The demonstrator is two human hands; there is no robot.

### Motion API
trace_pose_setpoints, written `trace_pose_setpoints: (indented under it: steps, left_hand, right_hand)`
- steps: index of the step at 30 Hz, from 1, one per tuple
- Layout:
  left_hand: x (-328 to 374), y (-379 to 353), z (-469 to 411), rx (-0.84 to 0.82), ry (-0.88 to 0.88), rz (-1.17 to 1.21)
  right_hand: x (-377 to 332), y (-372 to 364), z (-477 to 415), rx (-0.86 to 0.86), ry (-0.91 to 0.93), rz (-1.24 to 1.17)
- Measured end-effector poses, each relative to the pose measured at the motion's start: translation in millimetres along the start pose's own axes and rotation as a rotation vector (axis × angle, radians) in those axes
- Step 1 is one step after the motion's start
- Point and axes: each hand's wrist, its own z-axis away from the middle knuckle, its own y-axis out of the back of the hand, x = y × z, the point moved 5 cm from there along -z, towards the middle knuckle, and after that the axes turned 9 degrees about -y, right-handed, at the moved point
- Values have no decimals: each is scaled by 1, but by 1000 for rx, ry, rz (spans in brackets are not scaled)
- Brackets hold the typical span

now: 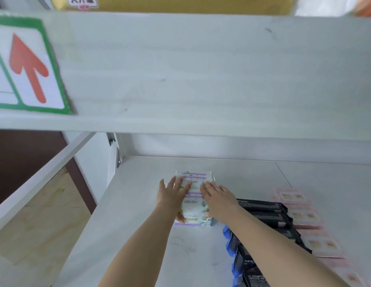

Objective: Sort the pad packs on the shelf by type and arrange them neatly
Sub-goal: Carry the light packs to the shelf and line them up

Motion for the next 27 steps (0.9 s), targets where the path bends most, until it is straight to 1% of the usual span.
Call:
trace_pose_setpoints:
  steps: [4,7,12,15,18,20,23,27]
  left_hand:
    - [4,1,7,62,-10,21]
    - [5,-1,23,128,-24,93]
    - [-2,8,68,367,71,392]
    - [-6,10,99,461,146,589]
    - [-5,4,136,509,191,835]
    - [-2,-4,167,546,198,969]
    - [-4,-24,215,561,203,1066]
    - [-11,-48,277,561,216,1190]
  right_hand:
    - [5,1,4,9,-5,29]
    - [7,2,14,51,-13,-20]
    - [1,8,44,134,-40,-159]
    - [-13,19,65,213,-66,-262]
    - [-34,32,93,287,-60,-393]
    - [-52,38,116,294,-41,-484]
    - [-82,41,154,256,-39,-629]
    - [-120,39,213,276,-125,-785]
